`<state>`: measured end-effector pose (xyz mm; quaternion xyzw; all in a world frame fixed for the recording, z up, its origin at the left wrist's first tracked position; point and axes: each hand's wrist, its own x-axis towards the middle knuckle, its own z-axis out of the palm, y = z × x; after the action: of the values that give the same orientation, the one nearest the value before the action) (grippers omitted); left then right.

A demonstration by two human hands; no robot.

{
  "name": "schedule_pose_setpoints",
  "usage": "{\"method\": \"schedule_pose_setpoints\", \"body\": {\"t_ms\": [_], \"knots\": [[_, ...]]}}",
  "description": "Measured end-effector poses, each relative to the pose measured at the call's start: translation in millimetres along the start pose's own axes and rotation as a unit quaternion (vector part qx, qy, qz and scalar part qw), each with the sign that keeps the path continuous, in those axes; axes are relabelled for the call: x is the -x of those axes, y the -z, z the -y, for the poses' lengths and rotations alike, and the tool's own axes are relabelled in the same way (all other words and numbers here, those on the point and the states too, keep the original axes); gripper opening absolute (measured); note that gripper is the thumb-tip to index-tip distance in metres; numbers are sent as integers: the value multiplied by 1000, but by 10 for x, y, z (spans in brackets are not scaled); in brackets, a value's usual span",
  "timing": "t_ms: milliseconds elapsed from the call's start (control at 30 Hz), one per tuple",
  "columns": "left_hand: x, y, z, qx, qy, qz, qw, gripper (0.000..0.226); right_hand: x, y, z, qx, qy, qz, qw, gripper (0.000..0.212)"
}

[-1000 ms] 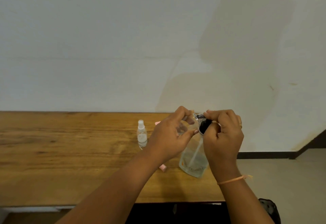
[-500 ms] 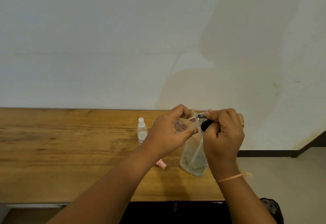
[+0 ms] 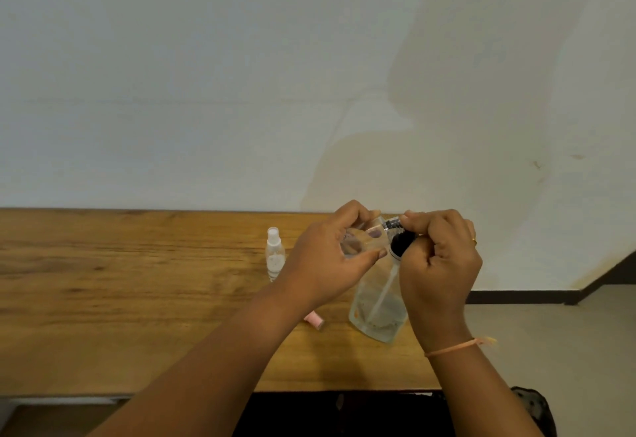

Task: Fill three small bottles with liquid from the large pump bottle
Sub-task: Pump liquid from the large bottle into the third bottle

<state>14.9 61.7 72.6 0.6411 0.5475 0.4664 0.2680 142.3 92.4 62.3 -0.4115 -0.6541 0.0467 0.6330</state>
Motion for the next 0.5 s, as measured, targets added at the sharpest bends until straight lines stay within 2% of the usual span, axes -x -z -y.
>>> {"method": "schedule_pose_setpoints", "body": {"t_ms": [267,500], "knots": [[57,9,-40,7,-13,-5,1000,28,30,37,67,-12,-25,4,1000,30],[27,31,-55,-10,-37,-24,999,38,-70,68,47,-28,-19,14,999,33]]}}
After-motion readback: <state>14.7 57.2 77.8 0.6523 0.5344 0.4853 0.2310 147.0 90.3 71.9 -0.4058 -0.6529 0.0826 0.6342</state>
